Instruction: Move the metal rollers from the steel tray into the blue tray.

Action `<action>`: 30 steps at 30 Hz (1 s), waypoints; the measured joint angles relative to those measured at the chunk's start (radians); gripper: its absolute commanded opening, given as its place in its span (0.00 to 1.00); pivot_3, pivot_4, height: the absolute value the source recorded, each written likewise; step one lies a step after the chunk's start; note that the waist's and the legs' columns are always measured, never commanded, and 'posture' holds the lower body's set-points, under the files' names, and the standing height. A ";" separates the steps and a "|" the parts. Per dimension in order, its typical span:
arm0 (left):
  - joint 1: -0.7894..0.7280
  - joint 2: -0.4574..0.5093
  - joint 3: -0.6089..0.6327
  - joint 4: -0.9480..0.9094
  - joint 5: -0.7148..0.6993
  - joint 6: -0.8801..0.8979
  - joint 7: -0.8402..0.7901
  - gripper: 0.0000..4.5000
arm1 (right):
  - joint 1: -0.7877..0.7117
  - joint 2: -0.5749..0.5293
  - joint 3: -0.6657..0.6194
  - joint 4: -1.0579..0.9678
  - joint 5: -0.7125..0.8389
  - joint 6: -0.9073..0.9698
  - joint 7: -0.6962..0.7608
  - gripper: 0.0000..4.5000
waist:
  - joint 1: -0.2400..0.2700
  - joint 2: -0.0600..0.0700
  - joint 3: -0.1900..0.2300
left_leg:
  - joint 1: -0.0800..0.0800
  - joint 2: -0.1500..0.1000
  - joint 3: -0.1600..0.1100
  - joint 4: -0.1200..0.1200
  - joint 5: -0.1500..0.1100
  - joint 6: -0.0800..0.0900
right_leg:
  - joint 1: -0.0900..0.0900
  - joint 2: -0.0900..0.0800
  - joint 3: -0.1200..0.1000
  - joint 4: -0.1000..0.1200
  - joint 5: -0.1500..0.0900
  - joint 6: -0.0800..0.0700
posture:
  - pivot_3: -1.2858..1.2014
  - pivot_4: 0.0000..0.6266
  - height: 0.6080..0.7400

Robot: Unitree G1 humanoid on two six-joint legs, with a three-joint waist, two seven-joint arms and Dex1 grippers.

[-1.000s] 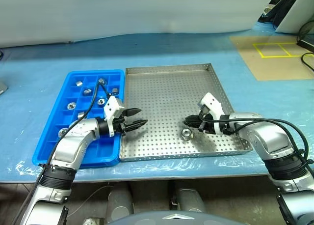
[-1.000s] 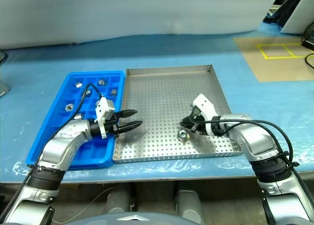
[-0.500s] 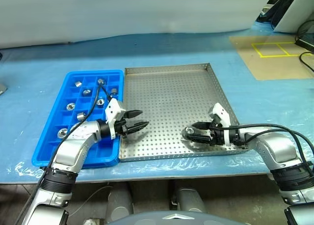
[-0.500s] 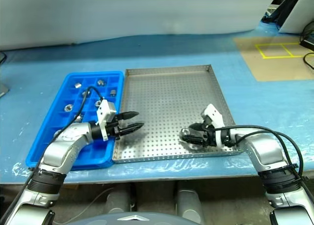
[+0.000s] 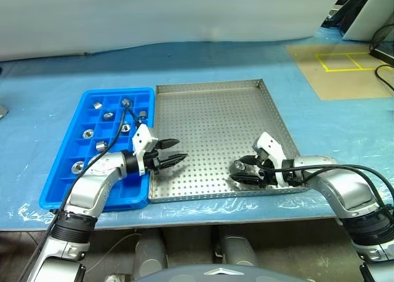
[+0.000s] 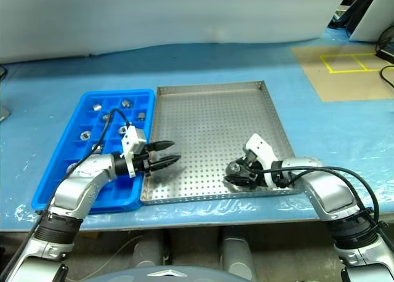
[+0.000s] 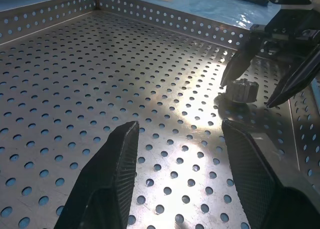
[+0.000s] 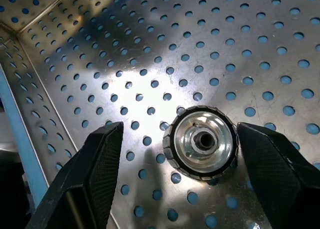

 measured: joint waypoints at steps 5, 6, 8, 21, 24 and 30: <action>0.001 0.000 -0.001 -0.003 0.001 0.000 0.004 0.62 | -0.042 0.016 0.029 -0.035 -0.004 0.046 -0.033 0.44 | 0.001 0.000 0.000 | 0.000 0.000 0.000 0.000 0.000 0.000 | 0.000 0.000 0.000 0.000 0.001 -0.002 | 0.44 0.24 1.00; 0.001 0.000 -0.001 -0.003 0.001 0.000 0.004 0.62 | -0.046 0.019 0.033 -0.035 -0.003 0.052 -0.037 0.39 | 0.001 0.000 0.000 | 0.000 0.000 0.000 0.000 0.000 0.000 | 0.000 0.000 0.000 0.000 0.001 -0.002 | 0.44 0.24 1.00; 0.001 0.001 -0.001 -0.002 0.001 0.000 0.004 0.62 | -0.065 0.036 0.039 -0.036 -0.004 0.061 -0.050 0.26 | 0.000 0.000 0.000 | 0.000 0.000 0.000 0.000 0.000 0.000 | 0.000 0.000 0.000 0.000 0.001 -0.002 | 0.44 0.24 1.00; -0.001 -0.002 -0.002 -0.002 0.004 0.001 0.014 0.62 | -0.048 0.038 0.010 -0.052 0.022 0.061 -0.058 0.34 | 0.001 0.000 0.000 | 0.000 0.000 0.000 0.000 0.000 0.000 | 0.000 0.000 0.000 0.000 0.001 -0.002 | 0.44 0.24 1.00; -0.001 -0.002 -0.002 -0.004 0.002 0.008 0.015 0.62 | -0.036 0.059 -0.060 -0.101 0.072 0.071 -0.075 0.56 | 0.002 0.000 0.000 | 0.000 0.000 0.000 -0.001 0.000 0.000 | 0.000 0.000 0.000 0.000 0.001 -0.002 | 0.44 0.24 1.00; 0.009 0.001 -0.002 -0.028 -0.006 0.035 0.017 0.62 | -0.009 0.029 -0.147 -0.073 0.139 0.097 -0.050 0.84 | 0.002 0.000 0.000 | 0.000 0.000 0.000 -0.001 0.000 0.000 | 0.000 0.000 0.000 -0.001 0.001 -0.002 | 0.44 0.24 1.00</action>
